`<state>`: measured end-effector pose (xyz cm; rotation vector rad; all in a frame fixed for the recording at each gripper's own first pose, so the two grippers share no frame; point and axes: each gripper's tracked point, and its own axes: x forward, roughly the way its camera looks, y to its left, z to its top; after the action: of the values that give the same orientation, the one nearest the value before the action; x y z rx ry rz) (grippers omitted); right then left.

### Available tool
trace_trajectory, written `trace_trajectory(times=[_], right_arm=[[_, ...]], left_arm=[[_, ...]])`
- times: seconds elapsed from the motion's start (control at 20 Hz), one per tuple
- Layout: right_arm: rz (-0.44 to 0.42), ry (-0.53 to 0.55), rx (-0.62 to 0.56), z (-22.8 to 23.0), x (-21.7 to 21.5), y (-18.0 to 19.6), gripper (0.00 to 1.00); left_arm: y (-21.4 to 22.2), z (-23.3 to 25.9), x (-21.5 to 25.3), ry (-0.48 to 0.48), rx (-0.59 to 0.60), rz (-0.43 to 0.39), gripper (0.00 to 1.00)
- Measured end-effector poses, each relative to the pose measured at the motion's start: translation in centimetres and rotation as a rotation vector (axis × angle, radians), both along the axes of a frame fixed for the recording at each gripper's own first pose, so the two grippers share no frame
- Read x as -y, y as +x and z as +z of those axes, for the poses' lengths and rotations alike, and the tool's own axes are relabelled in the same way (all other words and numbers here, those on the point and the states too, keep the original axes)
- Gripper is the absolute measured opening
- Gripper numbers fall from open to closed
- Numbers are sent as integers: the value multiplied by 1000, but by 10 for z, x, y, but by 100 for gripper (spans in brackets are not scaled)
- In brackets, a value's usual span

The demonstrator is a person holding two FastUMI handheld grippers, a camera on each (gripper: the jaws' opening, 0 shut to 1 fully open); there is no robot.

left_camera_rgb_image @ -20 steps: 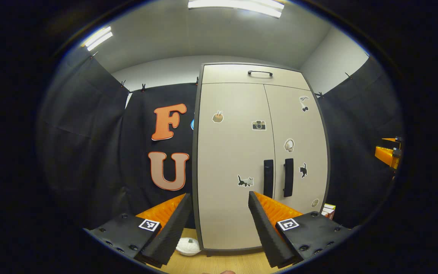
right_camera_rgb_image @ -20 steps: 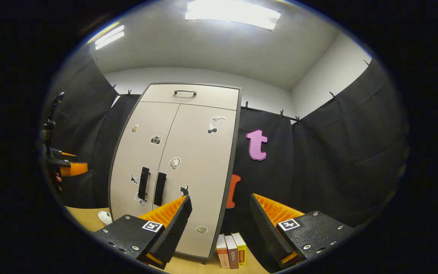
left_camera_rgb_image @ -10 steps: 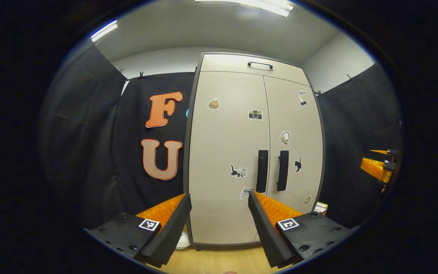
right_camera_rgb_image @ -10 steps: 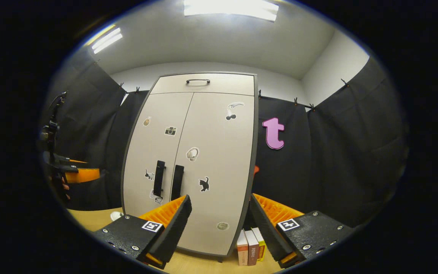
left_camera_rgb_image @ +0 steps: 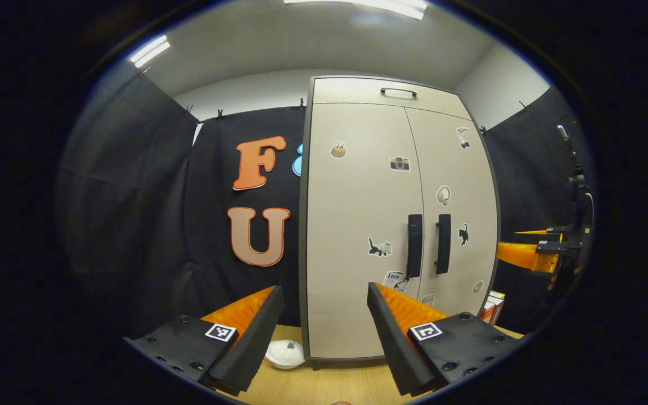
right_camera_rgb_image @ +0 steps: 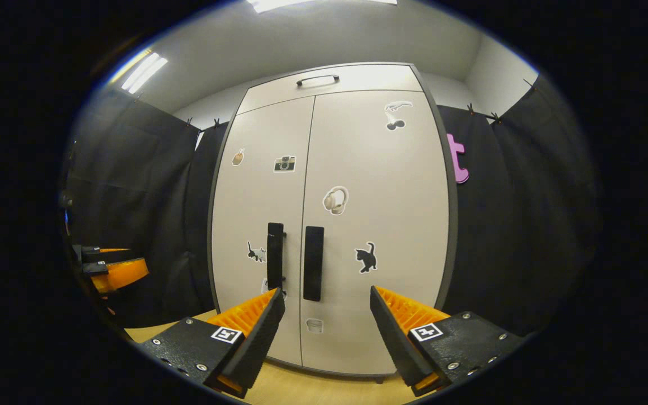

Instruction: Open the right door of the double-door shoe cabinet with the right hand, and open the left door with the left hand.

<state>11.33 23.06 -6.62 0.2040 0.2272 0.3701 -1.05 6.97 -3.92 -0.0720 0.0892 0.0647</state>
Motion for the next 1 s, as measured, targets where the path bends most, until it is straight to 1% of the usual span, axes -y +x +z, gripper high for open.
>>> trace_trajectory(times=[0.15,0.25,0.35,0.4,0.55,0.65,0.7,0.75,0.85,0.9,1.0], right_arm=[[12,-1,-30,-5,-25,21,91],[4,-3,-37,-8,-35,36,90],[-6,8,-61,-14,-45,52,87],[-14,7,-76,-18,-47,59,83],[-48,-37,-86,-33,-55,78,78],[-90,-74,-85,-38,-52,90,74],[-119,-74,-94,-39,-50,94,73],[-130,-58,-108,-39,-51,96,73],[-131,-31,-114,-34,-56,102,73],[-147,-30,-109,-31,-55,106,69],[-184,-28,-118,-30,-50,113,65]], left_arm=[[-2,-4,-15,-6,-2,17,96],[-1,-7,-25,-9,-2,34,96],[-1,-10,-34,-23,4,50,96],[-1,-12,-37,-28,6,50,96],[1,-19,-48,-30,11,59,96],[3,-26,-53,-36,1,55,96],[4,-29,-56,-41,-2,54,96],[5,-31,-60,-40,-1,58,97],[7,-33,-69,-31,1,75,96],[6,-34,-74,-35,0,82,96],[6,-37,-74,-42,-9,78,96]])
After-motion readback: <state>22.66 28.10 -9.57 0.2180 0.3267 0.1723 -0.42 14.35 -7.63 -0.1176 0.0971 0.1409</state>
